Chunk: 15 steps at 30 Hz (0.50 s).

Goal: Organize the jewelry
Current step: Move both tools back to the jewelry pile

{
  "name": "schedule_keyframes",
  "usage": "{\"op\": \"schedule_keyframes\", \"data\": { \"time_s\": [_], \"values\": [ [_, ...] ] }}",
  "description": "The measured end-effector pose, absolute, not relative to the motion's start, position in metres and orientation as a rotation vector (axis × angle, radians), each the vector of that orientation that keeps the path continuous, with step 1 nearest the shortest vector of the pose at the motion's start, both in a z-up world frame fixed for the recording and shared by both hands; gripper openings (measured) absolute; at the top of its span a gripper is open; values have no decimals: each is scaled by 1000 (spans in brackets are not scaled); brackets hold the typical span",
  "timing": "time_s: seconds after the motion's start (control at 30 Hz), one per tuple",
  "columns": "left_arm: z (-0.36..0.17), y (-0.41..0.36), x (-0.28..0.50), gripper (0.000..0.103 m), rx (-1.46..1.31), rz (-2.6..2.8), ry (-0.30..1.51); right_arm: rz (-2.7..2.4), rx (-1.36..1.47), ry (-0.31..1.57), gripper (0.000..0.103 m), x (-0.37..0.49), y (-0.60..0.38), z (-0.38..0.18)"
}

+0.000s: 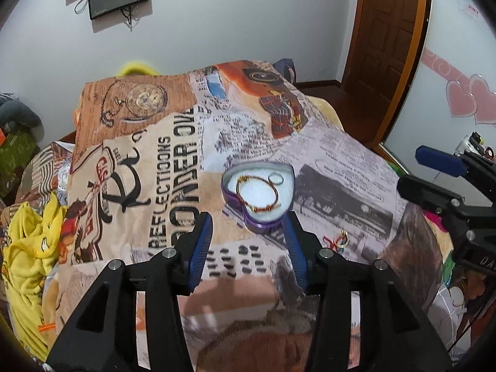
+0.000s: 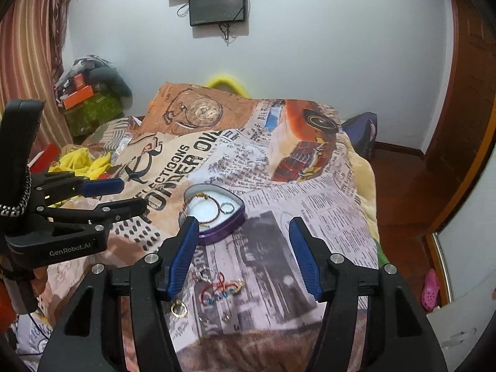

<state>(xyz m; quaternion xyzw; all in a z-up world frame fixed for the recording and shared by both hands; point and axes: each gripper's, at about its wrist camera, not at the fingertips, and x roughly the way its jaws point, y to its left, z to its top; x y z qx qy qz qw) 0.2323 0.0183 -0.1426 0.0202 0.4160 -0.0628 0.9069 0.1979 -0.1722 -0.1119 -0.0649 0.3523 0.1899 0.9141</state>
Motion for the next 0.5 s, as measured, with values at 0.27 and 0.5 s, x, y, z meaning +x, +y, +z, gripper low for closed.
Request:
{"op": "schedule_keyframes", "data": {
  "time_s": [0.27,0.5],
  "values": [
    [-169,7,221,47,51,-159,925,368,-132,771,56,189,-185,-131],
    [-187,-5,208,47,70,-199,968,372,-154,834,56,176,-187,-159]
  ]
}}
